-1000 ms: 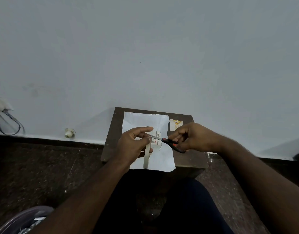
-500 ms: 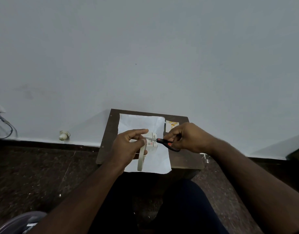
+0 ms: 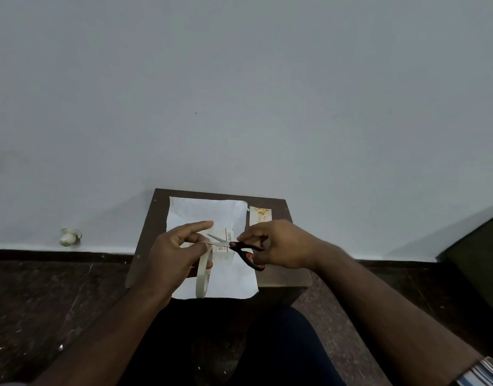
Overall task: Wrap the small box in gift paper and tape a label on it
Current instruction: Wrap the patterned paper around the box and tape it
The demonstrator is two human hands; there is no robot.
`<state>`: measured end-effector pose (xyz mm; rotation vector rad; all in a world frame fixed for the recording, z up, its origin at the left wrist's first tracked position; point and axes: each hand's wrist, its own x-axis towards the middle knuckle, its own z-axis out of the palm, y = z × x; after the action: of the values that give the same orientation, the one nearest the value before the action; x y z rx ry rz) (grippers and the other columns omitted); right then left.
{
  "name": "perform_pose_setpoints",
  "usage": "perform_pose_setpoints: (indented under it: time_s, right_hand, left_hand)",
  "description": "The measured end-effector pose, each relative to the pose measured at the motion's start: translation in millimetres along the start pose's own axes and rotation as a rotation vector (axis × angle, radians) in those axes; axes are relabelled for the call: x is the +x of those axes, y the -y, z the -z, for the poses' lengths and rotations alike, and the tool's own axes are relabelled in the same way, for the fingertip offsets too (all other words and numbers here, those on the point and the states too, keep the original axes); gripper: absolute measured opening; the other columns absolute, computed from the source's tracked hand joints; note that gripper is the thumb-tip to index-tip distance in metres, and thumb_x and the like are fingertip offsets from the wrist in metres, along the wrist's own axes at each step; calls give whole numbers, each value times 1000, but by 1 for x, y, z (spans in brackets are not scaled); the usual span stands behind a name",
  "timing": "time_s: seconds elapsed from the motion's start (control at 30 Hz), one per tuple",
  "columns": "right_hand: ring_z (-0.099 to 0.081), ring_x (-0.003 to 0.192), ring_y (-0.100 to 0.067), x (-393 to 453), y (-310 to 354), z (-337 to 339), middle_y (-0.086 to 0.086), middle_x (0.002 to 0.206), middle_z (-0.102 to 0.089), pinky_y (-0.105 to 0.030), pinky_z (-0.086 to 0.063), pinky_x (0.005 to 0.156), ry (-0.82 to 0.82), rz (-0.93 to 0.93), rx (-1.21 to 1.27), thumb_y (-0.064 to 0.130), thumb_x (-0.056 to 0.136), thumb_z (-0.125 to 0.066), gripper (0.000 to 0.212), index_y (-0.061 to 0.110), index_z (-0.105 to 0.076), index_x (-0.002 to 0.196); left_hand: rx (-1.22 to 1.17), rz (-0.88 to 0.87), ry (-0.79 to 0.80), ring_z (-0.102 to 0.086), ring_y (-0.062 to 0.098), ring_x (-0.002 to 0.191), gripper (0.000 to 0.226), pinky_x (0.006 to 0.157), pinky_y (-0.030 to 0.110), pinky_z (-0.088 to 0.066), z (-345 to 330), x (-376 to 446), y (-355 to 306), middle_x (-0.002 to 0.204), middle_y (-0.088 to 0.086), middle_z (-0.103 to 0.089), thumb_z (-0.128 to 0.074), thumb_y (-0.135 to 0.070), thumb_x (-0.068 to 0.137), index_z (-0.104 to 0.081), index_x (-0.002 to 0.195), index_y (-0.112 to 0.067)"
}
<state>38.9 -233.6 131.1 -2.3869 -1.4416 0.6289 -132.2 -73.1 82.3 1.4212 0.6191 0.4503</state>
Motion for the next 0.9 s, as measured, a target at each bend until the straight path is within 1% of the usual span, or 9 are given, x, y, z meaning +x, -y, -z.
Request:
perform_pose_setpoints:
  time_s: [0.1, 0.23, 0.37, 0.47, 0.53, 0.67, 0.77, 0.83, 0.9]
  right_hand:
    - [-64, 89, 0, 0, -16, -4, 21, 93, -71, -19, -52, 80, -18, -79, 142, 19, 81, -78, 33, 29, -71, 111]
    - [-71, 83, -13, 3, -60, -16, 2, 82, -77, -32, -57, 82, -241, -301, 406, 7, 77, -79, 20, 21, -76, 91]
    - [-68, 70, -19, 21, -106, -39, 0, 69, -72, -36, -57, 67, -418, -563, 292, 13, 78, -75, 11, 19, -77, 68]
    - [-64, 69, -20, 46, -121, -53, -3, 72, -69, -33, -49, 57, -385, -642, 155, 27, 84, -74, 15, 16, -74, 74]
    - [-63, 74, -20, 63, -124, -57, -4, 80, -68, -27, -43, 57, -358, -667, 72, 32, 88, -71, 18, 15, -71, 83]
    - [-58, 79, -25, 90, -126, -60, -5, 85, -62, -31, -45, 66, -317, -683, -64, 31, 92, -67, 19, 13, -63, 86]
    - [-56, 79, -24, 94, -124, -60, -8, 89, -64, -31, -43, 66, -275, -684, -95, 24, 94, -63, 16, 9, -68, 92]
    - [-63, 82, -26, 88, -115, -57, -5, 84, -65, -31, -44, 65, -362, -645, -29, 18, 91, -60, 14, 10, -72, 89]
    - [-67, 76, -20, 77, -90, -51, 6, 75, -67, -29, -47, 60, -539, -539, 213, 15, 85, -61, 11, 18, -70, 80]
  left_hand:
    - [-19, -15, -15, -76, 31, 73, 36, 76, 47, -63, 1, 1, 0, 96, 6, -70, -65, -2, 94, -74, 117, -30]
    - [-39, -21, -31, -77, 28, 79, 34, 75, 46, -63, 1, 3, 2, 101, 5, -70, -66, -7, 95, -72, 117, -33]
    - [-82, -11, -20, -76, 32, 86, 38, 76, 49, -63, 0, 4, 4, 105, 5, -71, -66, -5, 94, -71, 111, -38]
    - [-98, 17, -4, -74, 35, 93, 40, 80, 52, -62, -1, 6, 6, 111, 6, -70, -66, -4, 94, -68, 112, -39]
    - [-108, 31, -8, -74, 35, 95, 41, 81, 53, -62, 0, 9, 8, 110, 5, -71, -67, -3, 93, -67, 114, -39]
    - [-132, 40, -19, -74, 33, 95, 44, 81, 53, -62, 3, 11, 11, 106, 5, -72, -68, -2, 92, -65, 119, -36]
    - [-129, 37, -14, -74, 33, 97, 44, 81, 53, -62, 3, 12, 12, 107, 5, -71, -68, -2, 92, -65, 119, -37]
    - [-132, 40, -11, -73, 34, 99, 45, 82, 52, -62, 4, 12, 13, 107, 4, -72, -68, -1, 92, -65, 117, -38]
    - [-137, 40, -6, -73, 34, 101, 47, 82, 50, -62, 4, 12, 14, 108, 5, -71, -68, -1, 91, -64, 118, -38]
